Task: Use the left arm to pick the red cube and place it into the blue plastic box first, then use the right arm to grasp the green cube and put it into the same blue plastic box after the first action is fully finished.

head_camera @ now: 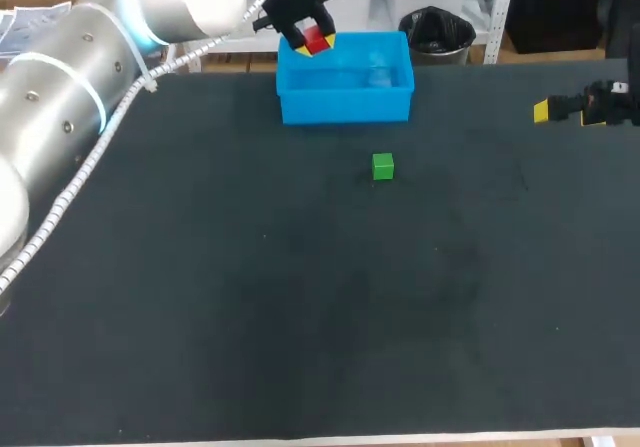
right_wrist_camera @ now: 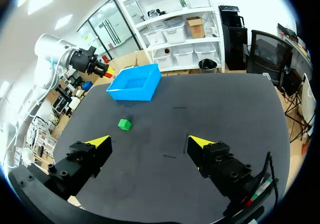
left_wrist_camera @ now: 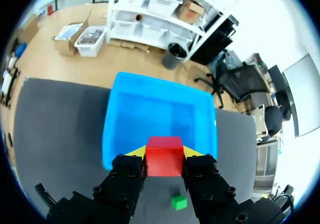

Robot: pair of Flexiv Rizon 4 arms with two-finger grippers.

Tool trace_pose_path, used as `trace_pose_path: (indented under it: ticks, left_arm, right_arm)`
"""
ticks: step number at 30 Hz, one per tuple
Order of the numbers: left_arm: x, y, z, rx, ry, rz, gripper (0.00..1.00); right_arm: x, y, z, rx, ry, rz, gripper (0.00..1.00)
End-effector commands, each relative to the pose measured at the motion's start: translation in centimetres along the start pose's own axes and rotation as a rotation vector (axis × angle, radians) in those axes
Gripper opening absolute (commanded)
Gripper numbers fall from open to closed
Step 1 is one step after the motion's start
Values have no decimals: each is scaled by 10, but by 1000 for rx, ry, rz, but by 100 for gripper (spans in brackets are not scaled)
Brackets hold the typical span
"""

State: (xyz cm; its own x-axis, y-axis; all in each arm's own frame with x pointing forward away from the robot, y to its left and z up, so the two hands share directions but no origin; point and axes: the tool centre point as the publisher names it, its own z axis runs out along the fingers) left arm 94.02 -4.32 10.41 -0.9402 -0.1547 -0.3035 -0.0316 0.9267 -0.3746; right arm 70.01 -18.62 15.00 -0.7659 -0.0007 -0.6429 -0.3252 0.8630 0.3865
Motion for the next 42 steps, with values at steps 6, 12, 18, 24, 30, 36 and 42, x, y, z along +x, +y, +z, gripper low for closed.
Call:
trace_pose_path:
  ticks: [6,12,18,24,30,36,42]
  left_arm:
    - [-41,7,27,-11,125,-23,0]
    - [-45,12,33,-28,129,-46,21]
    - [-42,9,27,-38,126,-50,100]
    - [-38,4,8,-41,94,-22,100]
    - [-31,1,-27,-28,44,23,100]
    - [-10,4,-64,-9,-2,69,100]
    - [16,12,-89,11,-27,115,100]
  right_arm:
    - [0,0,0,0,0,0,100]
    - [0,0,0,0,0,0,100]
    - [0,0,0,0,0,0,100]
    - [0,0,0,0,0,0,100]
    - [0,0,0,0,0,0,100]
    - [0,0,0,0,0,0,100]
    - [0,0,0,0,0,0,100]
